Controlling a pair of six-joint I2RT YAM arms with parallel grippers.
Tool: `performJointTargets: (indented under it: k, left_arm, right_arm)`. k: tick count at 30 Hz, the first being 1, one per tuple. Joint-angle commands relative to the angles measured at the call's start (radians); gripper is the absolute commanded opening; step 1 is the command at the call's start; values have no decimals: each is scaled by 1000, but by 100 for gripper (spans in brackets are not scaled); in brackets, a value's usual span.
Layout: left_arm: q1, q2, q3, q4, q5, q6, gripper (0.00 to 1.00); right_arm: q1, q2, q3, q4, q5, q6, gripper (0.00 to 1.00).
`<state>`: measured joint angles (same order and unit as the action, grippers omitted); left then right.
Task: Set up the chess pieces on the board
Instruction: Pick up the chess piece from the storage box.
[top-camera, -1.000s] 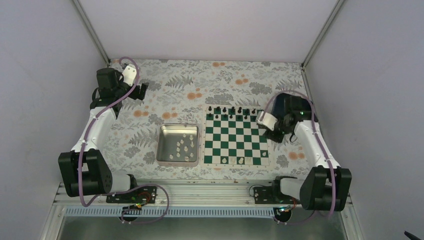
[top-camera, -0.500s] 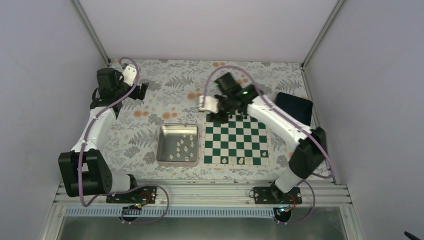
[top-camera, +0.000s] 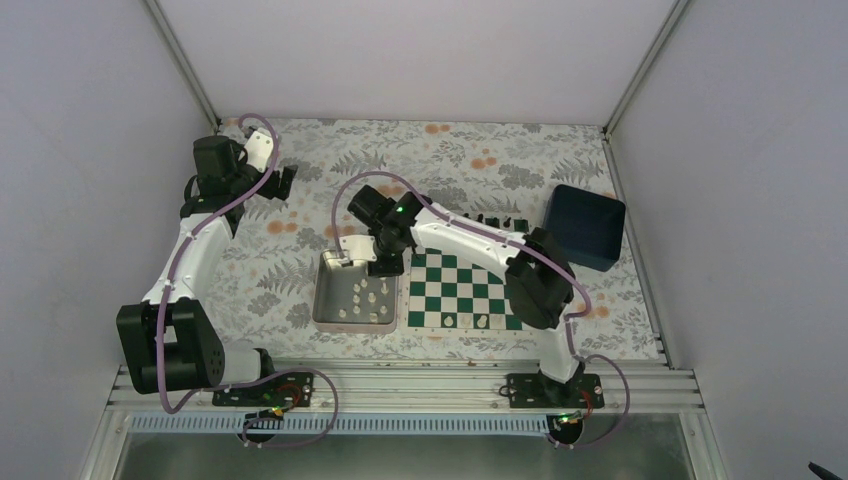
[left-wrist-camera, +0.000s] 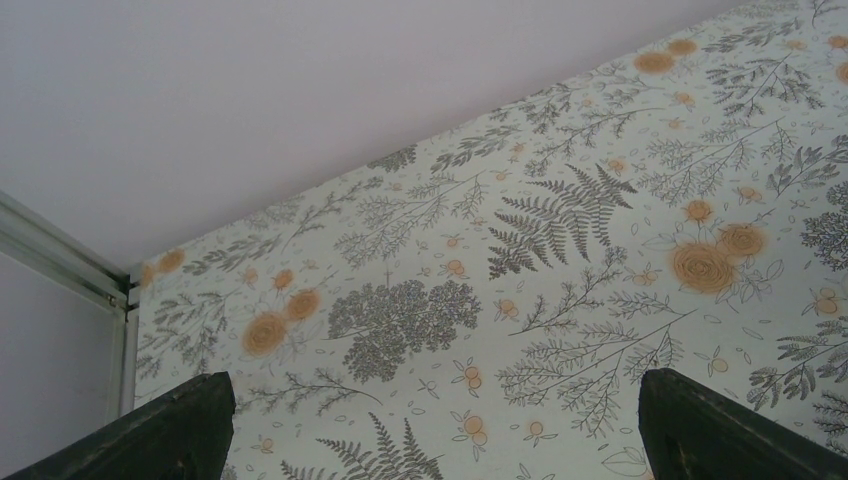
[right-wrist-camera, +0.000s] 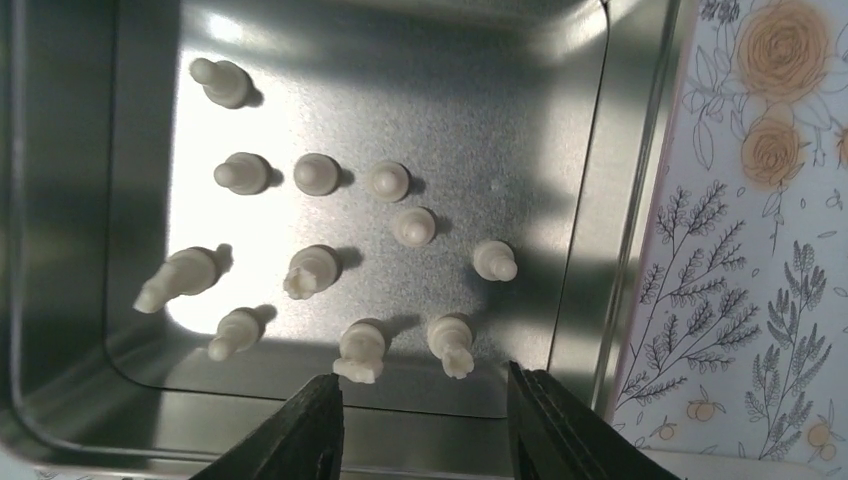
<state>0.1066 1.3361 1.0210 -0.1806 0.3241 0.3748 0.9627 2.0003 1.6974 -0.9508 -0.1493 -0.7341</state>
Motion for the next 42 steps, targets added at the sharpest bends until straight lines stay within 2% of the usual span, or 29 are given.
performJointTargets:
  k: [1, 5, 9, 42]
  left_arm:
    - [-2, -19, 5, 21, 0, 4, 100]
    - [-3, -17, 4, 23, 6, 4, 100]
    - [-2, -14, 6, 23, 9, 4, 100]
    - [-2, -12, 5, 21, 7, 4, 100]
  right_arm:
    - [8, 43, 48, -7, 78, 30, 41]
    - [9, 69, 45, -9, 103, 36, 31]
    - [8, 76, 23, -10, 108, 33, 26]
    - [4, 153, -21, 54, 119, 11, 25]
